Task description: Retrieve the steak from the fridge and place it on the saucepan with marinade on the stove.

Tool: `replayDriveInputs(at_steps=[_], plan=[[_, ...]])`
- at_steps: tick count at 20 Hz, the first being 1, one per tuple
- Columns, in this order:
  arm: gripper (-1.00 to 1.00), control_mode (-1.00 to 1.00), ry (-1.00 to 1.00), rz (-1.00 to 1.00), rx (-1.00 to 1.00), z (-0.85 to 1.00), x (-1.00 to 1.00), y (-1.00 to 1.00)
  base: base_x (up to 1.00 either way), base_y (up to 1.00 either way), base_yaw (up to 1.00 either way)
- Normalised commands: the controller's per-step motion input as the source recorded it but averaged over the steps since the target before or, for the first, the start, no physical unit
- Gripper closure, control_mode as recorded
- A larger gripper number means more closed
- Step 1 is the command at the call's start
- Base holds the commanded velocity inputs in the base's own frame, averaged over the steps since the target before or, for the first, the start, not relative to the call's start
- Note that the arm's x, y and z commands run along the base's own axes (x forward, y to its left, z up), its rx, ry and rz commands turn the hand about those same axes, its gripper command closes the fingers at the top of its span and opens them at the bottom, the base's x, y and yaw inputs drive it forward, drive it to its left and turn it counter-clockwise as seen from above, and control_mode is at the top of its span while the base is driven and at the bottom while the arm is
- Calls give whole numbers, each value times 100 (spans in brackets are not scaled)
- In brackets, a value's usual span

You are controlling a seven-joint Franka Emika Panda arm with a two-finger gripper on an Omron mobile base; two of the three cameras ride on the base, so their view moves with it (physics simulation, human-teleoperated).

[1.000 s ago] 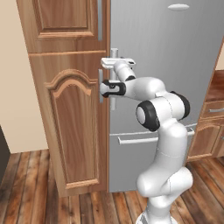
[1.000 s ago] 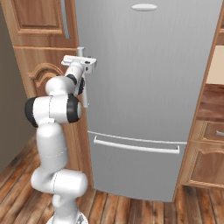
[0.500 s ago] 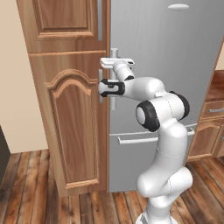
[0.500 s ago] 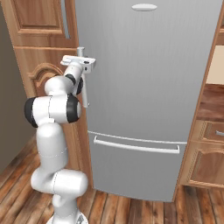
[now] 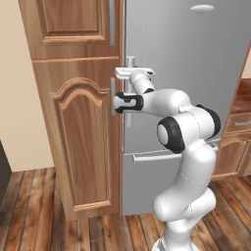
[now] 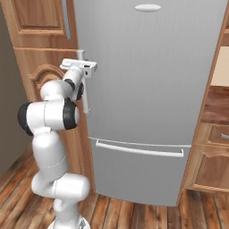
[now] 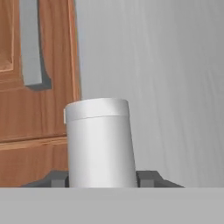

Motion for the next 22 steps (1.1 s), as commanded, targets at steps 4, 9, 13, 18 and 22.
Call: replayDriveInputs(at_steps=[4, 9, 13, 18, 22], plan=[[100, -100, 0, 0, 0, 23, -62, -27, 0, 0, 0], [100, -100, 0, 0, 0, 28, -56, -33, 0, 0, 0], [100, -100, 0, 0, 0, 29, -59, -39, 0, 0, 0], [100, -100, 0, 0, 0, 25, -60, -37, 0, 0, 0], [100, -100, 0, 0, 0, 24, -72, -38, 0, 0, 0]])
